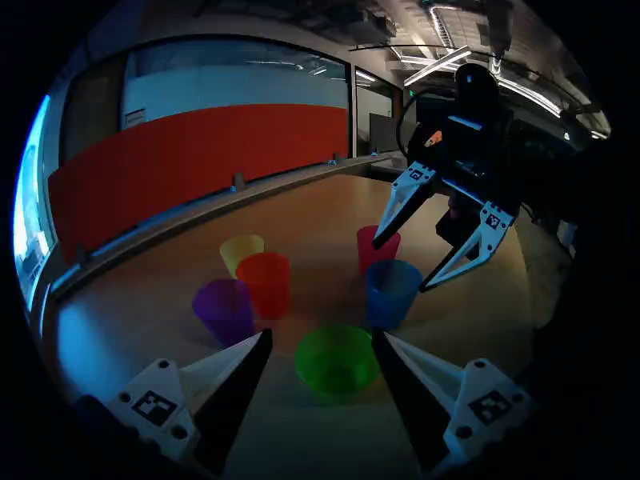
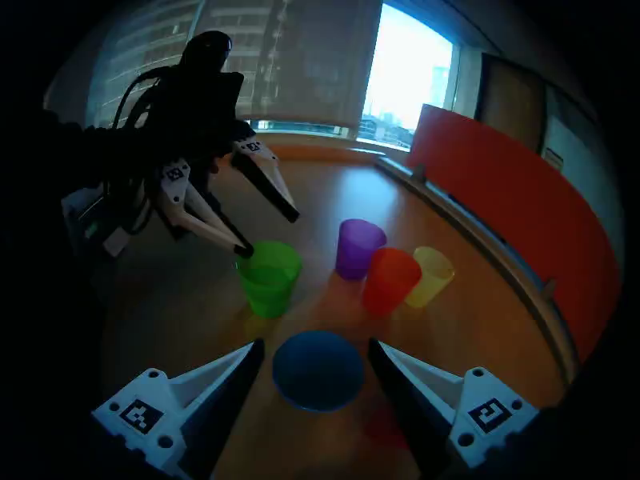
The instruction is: Pour water
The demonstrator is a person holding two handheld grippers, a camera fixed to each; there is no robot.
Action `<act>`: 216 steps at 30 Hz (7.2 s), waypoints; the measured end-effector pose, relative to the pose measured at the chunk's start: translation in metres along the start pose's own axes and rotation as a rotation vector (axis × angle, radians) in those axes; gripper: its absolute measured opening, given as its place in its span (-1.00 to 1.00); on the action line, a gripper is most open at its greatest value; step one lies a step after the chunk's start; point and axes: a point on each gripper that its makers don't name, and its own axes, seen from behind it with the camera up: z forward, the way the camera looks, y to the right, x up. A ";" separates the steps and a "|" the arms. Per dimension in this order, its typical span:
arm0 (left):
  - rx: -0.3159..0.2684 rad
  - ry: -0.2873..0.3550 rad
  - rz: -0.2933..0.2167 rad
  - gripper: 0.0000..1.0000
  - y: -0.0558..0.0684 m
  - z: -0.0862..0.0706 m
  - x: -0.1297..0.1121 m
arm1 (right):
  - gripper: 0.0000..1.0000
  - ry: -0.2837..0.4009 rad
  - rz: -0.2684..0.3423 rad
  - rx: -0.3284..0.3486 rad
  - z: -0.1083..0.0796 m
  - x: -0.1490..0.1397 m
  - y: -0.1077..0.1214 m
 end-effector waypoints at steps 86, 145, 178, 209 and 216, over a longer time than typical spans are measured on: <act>0.709 0.469 -0.177 0.84 -0.127 -0.131 0.059 | 1.00 0.413 0.475 -1.014 -0.194 -0.046 0.147; 0.976 0.472 -0.187 0.83 -0.149 -0.131 0.005 | 1.00 0.408 0.561 -1.179 -0.214 -0.082 0.148; 0.918 0.414 -0.243 0.83 -0.150 -0.094 -0.026 | 1.00 0.397 0.558 -1.181 -0.218 -0.085 0.144; 0.904 0.410 -0.239 0.83 -0.149 -0.089 -0.026 | 1.00 0.415 0.534 -1.166 -0.220 -0.080 0.143; 0.904 0.409 -0.239 0.84 -0.150 -0.089 -0.026 | 1.00 0.440 0.523 -1.168 -0.225 -0.079 0.142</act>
